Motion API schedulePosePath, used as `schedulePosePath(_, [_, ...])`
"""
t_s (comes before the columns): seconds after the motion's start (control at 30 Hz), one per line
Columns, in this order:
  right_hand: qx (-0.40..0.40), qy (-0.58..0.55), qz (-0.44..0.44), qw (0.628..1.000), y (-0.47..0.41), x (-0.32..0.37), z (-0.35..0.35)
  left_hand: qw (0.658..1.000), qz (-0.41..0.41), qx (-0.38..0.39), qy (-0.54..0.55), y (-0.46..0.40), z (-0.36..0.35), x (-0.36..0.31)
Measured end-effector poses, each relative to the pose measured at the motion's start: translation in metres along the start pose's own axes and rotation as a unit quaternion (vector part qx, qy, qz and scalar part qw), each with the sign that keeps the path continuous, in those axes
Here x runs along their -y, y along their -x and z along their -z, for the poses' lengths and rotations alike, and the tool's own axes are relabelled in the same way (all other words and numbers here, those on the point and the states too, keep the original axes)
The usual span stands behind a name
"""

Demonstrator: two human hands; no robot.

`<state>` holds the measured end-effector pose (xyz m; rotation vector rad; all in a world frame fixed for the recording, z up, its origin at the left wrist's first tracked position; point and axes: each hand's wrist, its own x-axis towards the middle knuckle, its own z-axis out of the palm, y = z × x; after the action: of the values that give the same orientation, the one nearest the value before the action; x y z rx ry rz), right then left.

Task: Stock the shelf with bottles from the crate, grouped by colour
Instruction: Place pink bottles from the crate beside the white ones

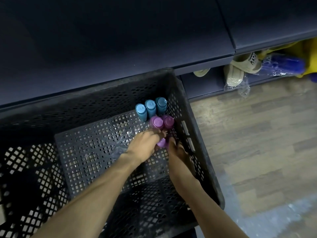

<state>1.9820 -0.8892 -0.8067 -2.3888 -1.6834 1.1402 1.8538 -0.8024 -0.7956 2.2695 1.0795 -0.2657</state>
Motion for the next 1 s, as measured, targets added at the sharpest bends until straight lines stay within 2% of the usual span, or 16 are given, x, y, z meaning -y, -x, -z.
schedulePosePath(0.2, [-0.006, -0.025, -0.084, 0.996, 0.002, 0.031, 0.032, 0.997, 0.054, -0.028, 0.043, 0.017, 0.01, 0.002])
schedulePosePath(0.27, [-0.011, 0.03, -0.023, 0.999, 0.004, 0.034, 0.028, 0.995, 0.058, -0.045, 0.066, 0.031, 0.015, 0.006])
schedulePosePath(0.37, [-0.031, 0.059, -0.04, 0.997, 0.008, 0.031, 0.028, 0.99, 0.072, -0.059, 0.102, 0.057, 0.03, 0.01])
schedulePosePath(0.47, [-0.049, -0.058, -0.004, 0.997, 0.029, 0.049, 0.062, 0.98, 0.104, -0.086, 0.146, 0.091, 0.053, 0.009])
schedulePosePath(0.63, [-0.059, -0.113, 0.055, 0.99, 0.075, 0.094, 0.14, 0.937, 0.161, -0.18, 0.253, 0.15, 0.106, -0.017])
schedulePosePath(0.73, [-0.043, -0.109, 0.095, 0.989, 0.099, 0.128, 0.194, 0.933, 0.132, -0.213, 0.258, 0.174, 0.156, -0.028])
schedulePosePath(1.0, [-0.095, -0.089, 0.261, 0.956, 0.177, 0.213, 0.323, 0.942, 0.018, -0.276, 0.188, 0.237, 0.312, -0.062])
